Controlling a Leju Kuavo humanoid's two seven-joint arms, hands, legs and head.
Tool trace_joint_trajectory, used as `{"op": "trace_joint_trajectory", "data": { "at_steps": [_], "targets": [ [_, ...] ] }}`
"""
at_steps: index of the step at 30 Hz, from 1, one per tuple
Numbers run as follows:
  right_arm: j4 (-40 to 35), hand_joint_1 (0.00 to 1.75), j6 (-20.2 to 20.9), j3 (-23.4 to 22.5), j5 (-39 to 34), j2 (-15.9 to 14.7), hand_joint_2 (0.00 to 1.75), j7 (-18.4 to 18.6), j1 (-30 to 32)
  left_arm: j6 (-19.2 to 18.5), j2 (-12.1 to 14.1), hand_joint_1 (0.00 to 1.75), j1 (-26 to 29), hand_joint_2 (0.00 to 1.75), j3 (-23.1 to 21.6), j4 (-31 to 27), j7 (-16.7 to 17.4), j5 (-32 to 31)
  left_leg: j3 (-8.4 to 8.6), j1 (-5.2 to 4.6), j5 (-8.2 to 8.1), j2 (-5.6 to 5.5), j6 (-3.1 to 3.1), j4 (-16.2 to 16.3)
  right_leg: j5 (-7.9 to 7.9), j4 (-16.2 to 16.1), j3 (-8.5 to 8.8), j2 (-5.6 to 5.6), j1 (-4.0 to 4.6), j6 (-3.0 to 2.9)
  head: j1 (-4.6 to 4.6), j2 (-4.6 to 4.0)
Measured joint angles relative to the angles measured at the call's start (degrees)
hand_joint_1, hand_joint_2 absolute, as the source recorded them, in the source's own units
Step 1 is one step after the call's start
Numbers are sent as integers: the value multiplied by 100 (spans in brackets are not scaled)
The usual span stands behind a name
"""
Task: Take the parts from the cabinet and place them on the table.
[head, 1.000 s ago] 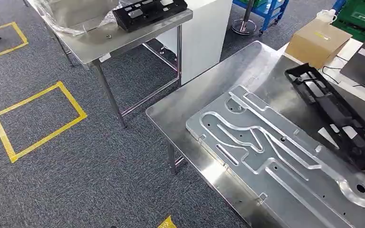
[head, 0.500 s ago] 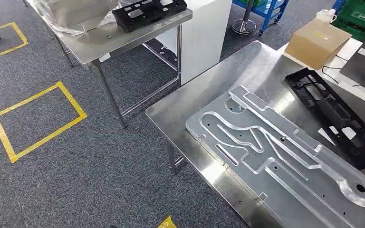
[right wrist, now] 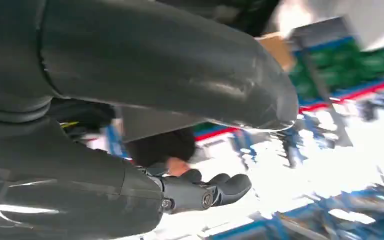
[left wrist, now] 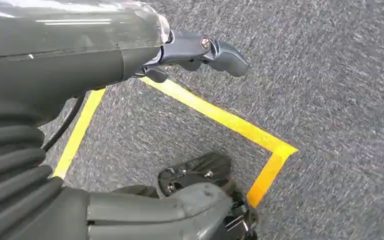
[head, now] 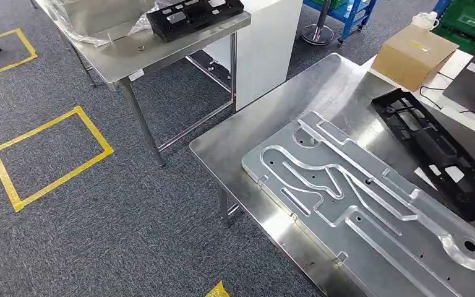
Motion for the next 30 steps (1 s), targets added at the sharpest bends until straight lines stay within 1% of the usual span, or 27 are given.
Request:
{"op": "trace_joint_trajectory", "data": {
  "at_steps": [1, 2, 5, 9, 11, 12, 13, 14, 15, 16, 17, 18, 19, 20, 21, 22, 23, 24, 25, 26, 27, 28, 29, 30],
  "targets": [
    [-92, 0, -105, 103, 105, 133, 0, -83, -49, 11, 2, 0, 14, 0, 81, 0, -13, 105, -10, 0, -6, 9, -5, 0, 0, 0, -1, 9, 0, 0, -11, 0],
    [-161, 0, -268, 270, 229, 239, 0, -85, -98, 11, 7, 0, 20, 0, 161, 0, -26, 172, -6, 0, -14, 18, -6, 1, 0, -1, -3, 25, -1, 0, -4, 0],
    [-363, 0, -581, 647, 343, 426, 0, -61, -46, 11, 24, 0, 21, 0, 280, 0, -33, 238, 7, -5, -11, 15, 1, 9, 1, -5, -2, 21, -4, 5, -4, 0],
    [-626, 0, -743, 763, 317, 607, 0, -80, 132, 13, 37, 0, 58, 0, 404, 0, -33, 270, -4, -19, -12, 5, 24, 25, 10, -4, -1, 12, -19, 34, -7, 0],
    [-710, 0, -752, 795, 303, 673, 0, -89, 191, 13, 46, 0, 58, 0, 446, 0, -33, 279, -17, -28, -26, 4, 51, 40, 12, -5, 0, 14, -30, 50, -7, 0],
    [-738, 0, -756, 811, 290, 697, 0, -96, 213, 13, 50, 0, 57, 0, 461, 0, -33, 281, -17, -35, -31, 5, 62, 44, 15, -8, 3, 15, -37, 66, -7, 0],
    [-773, 0, -760, 822, 266, 723, 0, -100, 241, 13, 52, 0, 56, 0, 467, 0, -33, 282, -17, -48, -28, 5, 85, 47, 24, -15, 8, 15, -47, 85, -7, 0],
    [-804, 0, -763, 822, 255, 738, 0, -104, 269, 13, 57, 0, 57, 0, 472, 0, -33, 281, 4, -55, 13, 6, 113, 51, 56, -30, 17, 16, -53, 114, -9, 0],
    [-837, 0, -767, 822, 247, 753, 0, -109, 300, 13, 59, 0, 58, 0, 478, 0, -33, 279, 11, -34, 71, 15, 150, -22, 69, -43, 18, 19, -52, 141, -9, 0],
    [-850, 0, -767, 822, 242, 773, 0, -111, 319, 13, 59, 0, 51, 0, 485, 0, -33, 279, 23, -3, 130, 43, 179, -87, -46, 14, 11, 25, -58, 144, 0, 0],
    [-861, 0, -767, 819, 234, 790, 0, -111, 332, 13, 59, 0, 52, 0, 489, 0, -33, 279, 12, -5, 160, 46, 195, -116, -279, 186, -51, 26, -53, 137, 6, 0],
    [-872, 0, -767, 819, 229, 806, 0, -111, 349, 13, 59, 0, 51, 0, 494, 0, -33, 281, -21, -6, 179, 48, 210, -116, -595, 576, -194, 29, -42, 132, 13, 0],
    [-891, 0, -767, 819, 225, 828, 0, -111, 378, 13, 61, 0, 51, 0, 496, 0, -28, 281, -54, -16, 196, 48, 222, -113, -859, 1027, -349, 30, -36, 133, 13, 0],
    [-902, 0, -761, 819, 223, 852, 0, -111, 418, 13, 61, 0, 53, 0, 496, 0, -20, 281, -92, -31, 217, 49, 230, -111, -1052, 1441, -487, 31, -36, 131, 9, 0],
    [-902, 0, -752, 819, 223, 876, 0, -111, 449, 13, 61, 0, 57, 0, 498, 0, -2, 281, -133, -43, 242, 49, 230, -104, -1092, 1635, -517, 32, -34, 126, 11, 0],
    [-907, 0, -747, 817, 223, 898, 0, -111, 466, 13, 61, 0, 60, 0, 500, 0, 7, 281, -175, -49, 265, 49, 221, -92, -1003, 1545, -411, 31, -30, 117, 11, 0],
    [-911, 0, -747, 815, 220, 920, 0, -111, 475, 13, 61, 0, 60, 0, 505, 0, 13, 282, -221, -49, 288, 49, 212, -69, -822, 1202, -173, 29, -23, 100, 11, 0],
    [-924, 0, -743, 811, 222, 930, 0, -111, 482, 13, 61, 0, 58, 0, 507, 0, 20, 281, -265, -47, 305, 49, 196, -41, -624, 663, 180, 20, -12, 79, 11, 0],
    [-937, 0, -732, 804, 223, 933, 0, -113, 488, 15, 61, 0, 56, 0, 509, 0, 31, 281, -298, -47, 321, 49, 172, -5, -507, 103, 563, -11, 2, 47, 11, 0],
    [-953, 0, -719, 789, 223, 933, 0, -113, 480, 24, 61, 0, 55, 0, 511, 0, 48, 281, -309, -51, 340, 53, 144, 10, -618, -69, 659, -44, 31, 0, 0, 2],
    [-970, 0, -708, 769, 225, 959, 0, -120, 512, 31, 61, 0, 63, 0, 516, 0, 55, 281, -294, -45, 360, 53, 112, 8, -439, -33, 618, -34, 82, -18, -2, 0],
    [-977, 0, -690, 756, 229, 968, 0, -122, 506, 39, 61, 0, 63, 0, 526, 0, 74, 281, -296, -35, 387, 55, 70, 15, -472, -77, 606, -35, 90, -68, 11, 0],
    [-981, 0, -688, 745, 247, 980, 0, -120, 513, 39, 61, 0, 56, 0, 533, 0, 89, 256, -301, -17, 437, 63, 32, 5, -436, -70, 582, -19, 108, -103, 6, 0],
    [-1003, 0, -684, 712, 290, 1022, 0, -82, 584, 37, 61, 0, 57, 0, 533, 0, 105, 172, -301, -22, 487, 66, -7, -18, -376, -119, 555, -15, 79, -154, 15, 0]
  ]
}}
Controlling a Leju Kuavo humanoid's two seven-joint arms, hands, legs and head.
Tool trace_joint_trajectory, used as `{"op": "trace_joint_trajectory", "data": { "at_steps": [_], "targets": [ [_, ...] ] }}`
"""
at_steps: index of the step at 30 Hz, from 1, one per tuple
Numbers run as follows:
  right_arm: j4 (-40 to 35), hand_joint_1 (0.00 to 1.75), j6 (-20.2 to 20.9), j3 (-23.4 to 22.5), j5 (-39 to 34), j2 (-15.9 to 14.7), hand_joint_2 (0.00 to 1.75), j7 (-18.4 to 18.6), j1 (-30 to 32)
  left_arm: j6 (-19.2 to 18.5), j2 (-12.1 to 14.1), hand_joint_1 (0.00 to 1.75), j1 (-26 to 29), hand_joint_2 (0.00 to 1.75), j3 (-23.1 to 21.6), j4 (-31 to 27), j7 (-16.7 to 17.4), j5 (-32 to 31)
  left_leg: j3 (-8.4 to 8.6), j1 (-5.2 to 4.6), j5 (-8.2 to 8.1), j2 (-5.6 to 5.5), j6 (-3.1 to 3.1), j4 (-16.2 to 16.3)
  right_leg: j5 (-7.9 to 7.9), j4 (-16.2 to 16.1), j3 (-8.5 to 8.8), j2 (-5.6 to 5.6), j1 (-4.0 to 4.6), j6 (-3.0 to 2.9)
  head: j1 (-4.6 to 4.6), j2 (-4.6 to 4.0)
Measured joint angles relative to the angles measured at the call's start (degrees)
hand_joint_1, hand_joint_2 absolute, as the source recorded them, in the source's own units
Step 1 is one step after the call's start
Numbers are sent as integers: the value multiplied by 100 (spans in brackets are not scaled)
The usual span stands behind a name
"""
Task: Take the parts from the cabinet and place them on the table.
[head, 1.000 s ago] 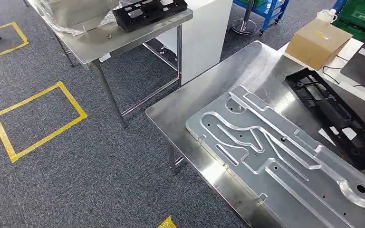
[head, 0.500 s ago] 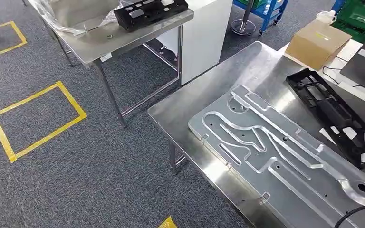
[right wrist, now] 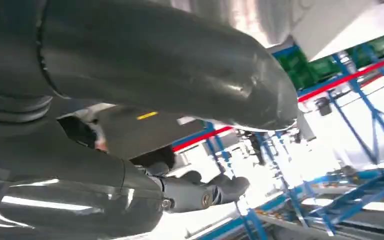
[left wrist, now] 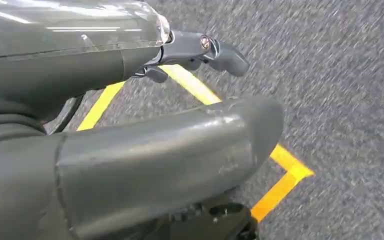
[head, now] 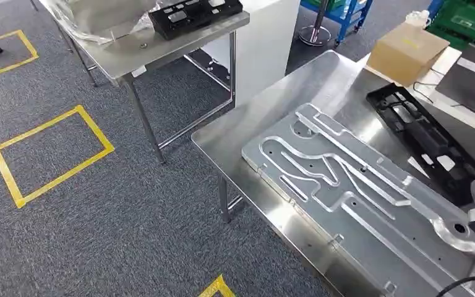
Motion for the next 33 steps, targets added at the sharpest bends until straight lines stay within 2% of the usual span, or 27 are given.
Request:
{"op": "trace_joint_trajectory", "data": {
  "at_steps": [1, 2, 4, 5, 6, 7, 8, 10, 11, 12, 15, 16, 18, 19, 20, 21, 22, 23, 24, 25, 26, 27, 28, 30, 31, 32, 33],
  "targets": [
    [-47, 0, 104, -93, -9, 82, 0, -37, 102, -7, 18, 0, 0, 0, -9, 0, 28, -84, -35, 2, -83, -40, -48, 39, 84, -42, -19, -14, -37, -36, -9, 0],
    [-125, 0, 270, -226, -51, 217, 0, -123, 219, -18, 17, 0, 6, 0, -26, 0, 46, -141, -117, 17, -335, -99, -102, 187, 132, -52, -73, -9, -32, -62, -20, 0],
    [-337, 0, 849, -711, -155, 586, 0, -490, 362, -26, 20, 0, 27, 0, -52, 0, 87, -192, -326, 83, -1054, -151, -189, 991, 228, -35, -215, -31, -27, -105, -22, 0],
    [-394, 0, 1021, -936, -164, 730, 0, -599, 370, -26, 20, 0, 34, 0, -52, 0, 87, -196, -409, 107, -1286, -152, -218, 1411, 283, -18, -302, -25, -25, -109, -24, 0],
    [-435, 0, 1183, -1139, -146, 857, 0, -649, 370, -26, 20, 0, 32, 0, -55, 0, 90, -203, -422, 130, -1366, -152, -243, 1727, 345, 4, -406, -3, -25, -106, -26, 0],
    [-463, 0, 1299, -1264, -111, 958, 0, -671, 370, -26, 20, 0, 28, 0, -61, 0, 87, -203, -321, 153, -1287, -153, -256, 1758, 397, 26, -495, 18, -25, -97, -24, 0],
    [-494, 0, 1398, -1351, -70, 1065, 0, -697, 370, -26, 20, 0, 21, 0, -72, 0, 87, -207, -127, 170, -1133, -153, -262, 1578, 444, 43, -575, 43, -25, -85, -26, 0],
    [-562, 0, 1563, -1539, 26, 1281, 0, -756, 358, -24, 20, 0, 0, 0, -90, 0, 85, -220, 629, 185, -830, -163, -244, 621, 554, 85, -734, 91, -26, -41, -29, 0],
    [-595, 0, 1620, -1635, 68, 1372, 0, -781, 358, -15, 20, 0, -25, 0, -94, 0, 85, -233, 1013, 184, -998, -220, -209, 72, 597, 112, -752, 97, -32, -8, -29, 0],
    [-629, 0, 1665, -1752, 94, 1460, 0, -813, 351, -7, 26, 0, -31, 0, -96, 0, 83, -238, 1170, 143, -1045, -243, -176, -190, 638, 115, -767, 103, -27, 37, -16, 0],
    [-673, 0, 1746, -1941, 155, 1631, 0, -853, 340, -2, 31, 0, -45, 0, -98, 0, 85, -240, 1067, 76, -929, -241, -41, -191, 800, 39, -753, 102, -69, 174, -35, 0],
    [-686, 0, 1788, -1997, 181, 1685, 0, -861, 343, -2, 30, 0, -38, 0, -98, 0, 85, -242, 1020, 122, -805, -210, 25, -274, 809, 53, -790, 123, -96, 208, -37, 0],
    [-688, 0, 1847, -2094, 221, 1790, 0, -912, 349, -2, 35, 0, -42, 0, -98, 0, 90, -244, 849, 108, -665, -157, 134, -279, 154, 459, -964, 101, -88, 189, -5, 0],
    [-693, 0, 1884, -2131, 262, 1838, 0, -936, 341, -2, 42, 0, -42, 0, -98, 0, 90, -244, 738, 99, -586, -146, 140, -278, -268, 914, -1067, 99, -81, 201, 13, 0],
    [-695, 0, 1910, -2137, 289, 1880, 0, -953, 340, -2, 42, 0, -41, 0, -98, 0, 90, -244, 643, 82, -519, -132, 146, -276, -529, 1319, -1137, 98, -80, 209, 11, 0],
    [-702, 0, 1923, -2142, 295, 1923, 0, -971, 340, -2, 42, 0, -40, 0, -98, 0, 90, -244, 538, 66, -442, -121, 148, -262, -622, 1670, -1164, 98, -78, 212, 13, 0],
    [-702, 0, 1937, -2151, 304, 1961, 0, -971, 338, -2, 42, 0, -41, 0, -98, 0, 90, -244, 443, 56, -375, -113, 142, -248, -511, 1798, -1106, 98, -76, 206, 13, 0],
    [-702, 0, 1945, -2164, 313, 1991, 0, -975, 336, -2, 42, 0, -41, 0, -98, 0, 90, -244, 335, 51, -310, -105, 133, -224, -290, 1727, -954, 98, -71, 195, 11, 0],
    [-706, 0, 1950, -2177, 317, 2015, 0, -977, 336, -2, 39, 0, -38, 0, -98, 0, 90, -244, 220, 51, -254, -98, 124, -186, -47, 1459, -690, 96, -63, 182, 11, 0],
    [-719, 0, 1952, -2188, 321, 2030, 0, -979, 335, -2, 37, 0, -39, 0, -98, 0, 90, -244, 118, 51, -207, -97, 109, -138, 69, 1003, -314, 88, -52, 162, 13, 0],
    [-741, 0, 1958, -2205, 330, 2046, 0, -990, 329, -2, 35, 0, -46, 0, -98, 0, 90, -244, 64, 51, -171, -94, 91, -79, -30, 428, 151, 64, -19, 119, 11, 0],
    [-769, 0, 1971, -2218, 352, 2048, 0, -1001, 313, -2, 20, 0, -43, 0, -101, 0, 90, -247, 28, 20, -147, -97, 63, -24, -261, -115, 489, 31, 17, 74, 11, 0],
    [-793, 0, 1976, -2227, 376, 2059, 0, -1023, 292, -2, 20, 0, -43, 0, -101, 0, 90, -247, 30, 35, -112, -86, 30, -21, -335, -228, 547, 18, 17, 64, -5, 0],
    [-811, 0, 2022, -2245, 424, 2098, 0, -1049, 291, -2, 20, 0, -49, 0, -101, 0, 92, -247, 25, 64, 6, -78, -36, -49, -254, -198, 480, 27, 55, 5, 26, 0],
    [-811, 0, 2050, -2255, 450, 2131, 0, -1056, 290, -2, 22, 0, -36, 0, -101, 0, 92, -247, 10, 26, 68, -90, -79, -65, -156, -255, 422, 28, 8, -47, 35, 0],
    [-811, 0, 2083, -2260, 481, 2157, 0, -1071, 278, -2, 28, 0, -39, 0, -101, 0, 94, -247, -60, 57, -105, -137, -108, 25, -77, -262, 359, -10, -16, -78, 28, 0],
    [-811, 0, 2114, -2264, 498, 2183, 0, -1091, 274, -2, 28, 0, -30, 0, -101, 0, 101, -249, -166, 73, -494, -171, -144, 276, -6, -260, 261, 4, -25, -130, 6, 0]
  ]
}}
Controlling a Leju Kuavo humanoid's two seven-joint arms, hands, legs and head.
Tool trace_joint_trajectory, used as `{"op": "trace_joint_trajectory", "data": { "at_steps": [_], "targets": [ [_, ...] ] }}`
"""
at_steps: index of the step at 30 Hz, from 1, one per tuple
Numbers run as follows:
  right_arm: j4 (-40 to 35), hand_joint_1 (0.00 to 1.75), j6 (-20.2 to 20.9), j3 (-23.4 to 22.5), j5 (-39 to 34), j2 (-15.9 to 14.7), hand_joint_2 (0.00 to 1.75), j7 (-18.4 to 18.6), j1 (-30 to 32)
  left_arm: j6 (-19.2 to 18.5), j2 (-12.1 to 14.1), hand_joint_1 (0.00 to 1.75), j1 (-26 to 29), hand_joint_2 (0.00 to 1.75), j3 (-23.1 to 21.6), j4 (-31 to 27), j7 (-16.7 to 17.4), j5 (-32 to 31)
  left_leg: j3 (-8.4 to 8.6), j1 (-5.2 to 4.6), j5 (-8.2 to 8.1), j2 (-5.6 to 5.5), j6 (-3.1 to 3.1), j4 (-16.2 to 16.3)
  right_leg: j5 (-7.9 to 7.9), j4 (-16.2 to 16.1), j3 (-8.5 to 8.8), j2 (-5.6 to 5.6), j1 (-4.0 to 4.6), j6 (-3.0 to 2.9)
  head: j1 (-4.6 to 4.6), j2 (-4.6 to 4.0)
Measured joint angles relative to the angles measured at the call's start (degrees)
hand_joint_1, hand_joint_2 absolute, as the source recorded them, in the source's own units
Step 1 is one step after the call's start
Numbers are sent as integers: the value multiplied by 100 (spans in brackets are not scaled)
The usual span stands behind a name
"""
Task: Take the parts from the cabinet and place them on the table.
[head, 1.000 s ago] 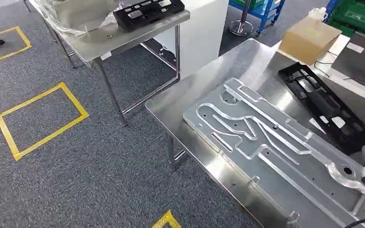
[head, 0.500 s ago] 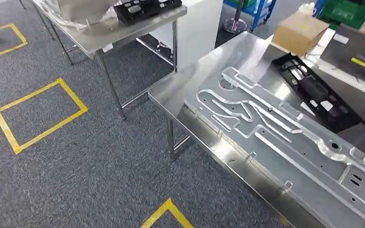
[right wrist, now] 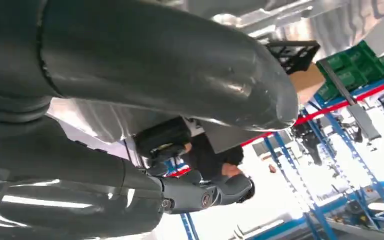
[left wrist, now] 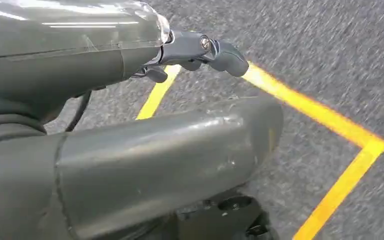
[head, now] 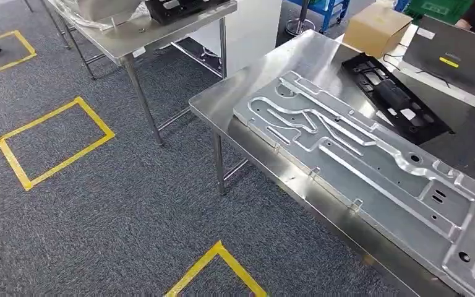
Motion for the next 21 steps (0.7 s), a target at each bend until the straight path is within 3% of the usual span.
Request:
{"op": "trace_joint_trajectory", "data": {
  "at_steps": [2, 3, 4, 5, 7, 8, 9, 10, 11, 13, 14, 15, 16, 18, 19, 20, 21],
  "targets": [
    [0, 0, 26, -11, 28, 55, 0, -20, 0, 0, 0, 0, 9, 0, 0, 0, 2, 0, -177, 56, -696, -4, -80, 849, 139, 24, -184, 4, 4, 0, -13, 0],
    [0, 0, 33, -15, 35, 74, 0, -24, -1, 0, 0, 0, 5, 0, 0, 0, 2, 0, -237, 78, -831, -4, -110, 1242, 202, 49, -285, 4, 4, 9, -13, 0],
    [0, 0, 39, -15, 44, 92, 0, -26, -1, 0, 0, 0, 3, 0, 0, 0, 2, 0, -230, 105, -775, -4, -133, 1491, 263, 89, -392, 3, 1, 24, -17, 0],
    [0, 0, 44, -17, 46, 111, 0, -26, -1, 0, 0, 0, 3, 0, 0, 0, 2, -2, -120, 134, -589, -4, -155, 1490, 312, 130, -504, 4, -5, 44, -17, 0],
    [0, 0, 96, -35, 83, 150, 0, -68, -10, 4, 0, 0, -3, 0, -2, 0, 22, -2, 426, 197, -222, -3, -198, 867, 400, 233, -717, 8, -25, 97, -17, 0],
    [-2, 0, 138, -55, 107, 177, 0, -100, -27, 9, -2, 0, -18, 0, -2, 0, 42, -2, 891, 225, -248, -11, -209, 268, 438, 308, -802, 13, -28, 145, -20, 0],
    [-15, 0, 166, -61, 133, 192, 0, -133, -26, 9, -11, 0, -35, 0, -4, 0, 48, -2, 1217, 206, -482, -30, -213, -207, 455, 348, -867, 13, -17, 175, -28, 0],
    [-15, 0, 208, -63, 157, 223, 0, -171, -48, 11, -11, 0, -54, 0, -4, 0, 59, 0, 1259, 162, -562, -65, -115, -424, 492, 381, -891, 5, -19, 220, -11, 0],
    [-15, 0, 236, -61, 166, 251, 0, -197, -59, 2, -15, 0, -57, 0, -4, 2, 94, 0, 1201, 161, -556, -51, -79, -432, 527, 363, -898, -3, -10, 265, -6, 0],
    [7, 0, 306, -30, 245, 330, 0, -278, -66, -31, -13, 0, -28, 0, -2, 2, 197, 13, 1146, 121, -465, -43, 56, -459, 625, 317, -912, -5, -71, 355, -2, 0],
    [37, 0, 286, 33, 341, 389, 0, -306, -60, -35, -11, 0, -14, 0, -2, 2, 243, 13, 1122, 131, -401, -15, 114, -479, 559, 393, -953, 2, -93, 366, -11, 0],
    [72, 0, 231, 116, 457, 437, 0, -328, -54, -39, -11, 0, -13, 0, 0, 2, 286, 11, 1067, 118, -350, -4, 149, -480, 313, 596, -1053, 5, -91, 358, 20, 0],
    [114, 0, 140, 225, 574, 481, 0, -326, -54, -40, -11, 0, -17, 0, 0, 2, 317, 9, 996, 100, -297, 9, 191, -478, -33, 1023, -1216, 6, -93, 353, 35, 0],
    [199, 0, -53, 451, 748, 500, 0, -251, -27, -46, -13, 0, -15, 0, 0, 2, 361, -2, 864, 52, -207, 19, 220, -469, -518, 1897, -1506, 22, -75, 351, 48, 0],
    [249, 0, -114, 574, 817, 500, 0, -190, -4, -52, -13, 0, -10, 0, 0, 2, 378, -4, 804, 32, -167, 20, 224, -457, -588, 2102, -1525, 28, -63, 338, 46, 0],
    [282, 0, -131, 654, 844, 500, 0, -164, 20, -55, -15, 0, -5, 0, 0, 2, 391, -4, 776, 21, -141, 19, 227, -442, -527, 2024, -1418, 32, -45, 321, 46, 0],
    [308, 0, -149, 725, 865, 498, 0, -131, 42, -57, -20, 0, 0, 0, 0, 2, 398, -7, 741, 11, -117, 17, 225, -421, -349, 1668, -1143, 34, -21, 289, 48, 0]
  ]
}}
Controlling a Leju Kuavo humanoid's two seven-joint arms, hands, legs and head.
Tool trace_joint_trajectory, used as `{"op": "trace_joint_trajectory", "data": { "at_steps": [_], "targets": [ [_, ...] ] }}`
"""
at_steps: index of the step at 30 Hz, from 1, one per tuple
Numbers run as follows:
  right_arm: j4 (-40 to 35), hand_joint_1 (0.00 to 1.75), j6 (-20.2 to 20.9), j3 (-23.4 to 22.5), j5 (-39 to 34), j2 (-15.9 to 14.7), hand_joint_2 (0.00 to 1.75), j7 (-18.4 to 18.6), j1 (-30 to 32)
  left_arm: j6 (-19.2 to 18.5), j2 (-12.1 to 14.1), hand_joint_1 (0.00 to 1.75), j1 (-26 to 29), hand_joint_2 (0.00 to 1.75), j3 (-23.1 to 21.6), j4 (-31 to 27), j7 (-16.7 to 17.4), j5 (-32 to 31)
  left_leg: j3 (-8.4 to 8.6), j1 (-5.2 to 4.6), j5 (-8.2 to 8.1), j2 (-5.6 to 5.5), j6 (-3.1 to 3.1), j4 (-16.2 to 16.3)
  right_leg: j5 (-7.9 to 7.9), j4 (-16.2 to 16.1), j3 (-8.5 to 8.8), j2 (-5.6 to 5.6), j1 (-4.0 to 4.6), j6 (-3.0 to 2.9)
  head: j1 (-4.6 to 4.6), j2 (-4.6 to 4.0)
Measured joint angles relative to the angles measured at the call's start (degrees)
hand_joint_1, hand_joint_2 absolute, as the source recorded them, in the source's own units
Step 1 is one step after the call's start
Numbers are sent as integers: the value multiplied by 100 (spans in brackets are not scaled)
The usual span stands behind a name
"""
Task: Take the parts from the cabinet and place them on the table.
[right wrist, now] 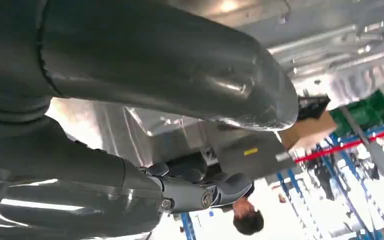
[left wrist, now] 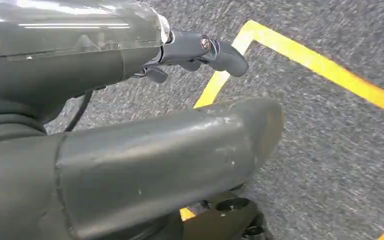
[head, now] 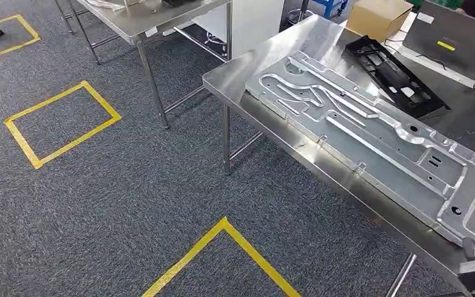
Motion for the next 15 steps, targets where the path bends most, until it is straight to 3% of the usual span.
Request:
{"op": "trace_joint_trajectory", "data": {
  "at_steps": [2, 3, 5, 6, 9, 15],
  "targets": [
    [22, 0, -18, 83, 31, -9, 0, 20, 12, 0, -4, 0, 0, 0, 0, 0, 7, -15, -21, -13, 23, -7, -14, 25, 387, -1047, 715, -2, 57, -100, 2, 0],
    [29, 0, -22, 125, 39, -24, 0, 33, 10, 0, -18, 0, 2, 0, 0, 0, 11, -17, -34, -20, 32, -3, -28, 32, 319, -1359, 867, -9, 91, -180, 0, 0],
    [44, 0, -31, 223, 57, -40, 0, 107, 55, 0, -31, 0, -12, 0, 0, 0, 33, -46, -87, -51, 47, 0, -71, 79, 356, -1441, 851, -12, 109, -172, -2, 0],
    [61, 0, -28, 271, 63, -50, 0, 149, 86, 0, -28, 0, -11, 0, -2, 0, 50, -52, -99, -68, 22, -1, -1, 88, 364, -1444, 849, -7, 84, -113, -2, 0],
    [101, 0, -26, 352, 66, -118, 0, 223, 160, 0, -28, 0, -7, 0, -2, 0, 59, -57, -100, -39, 60, 0, -54, 87, 376, -1428, 831, -3, 99, -135, -6, 0],
    [136, 0, 35, 391, 18, -217, 0, 293, 259, 18, -33, 0, -2, 0, -2, 0, 68, -79, -115, -25, 95, -3, -96, 85, 390, -1399, 806, -8, 112, -159, -9, 0]
  ]
}}
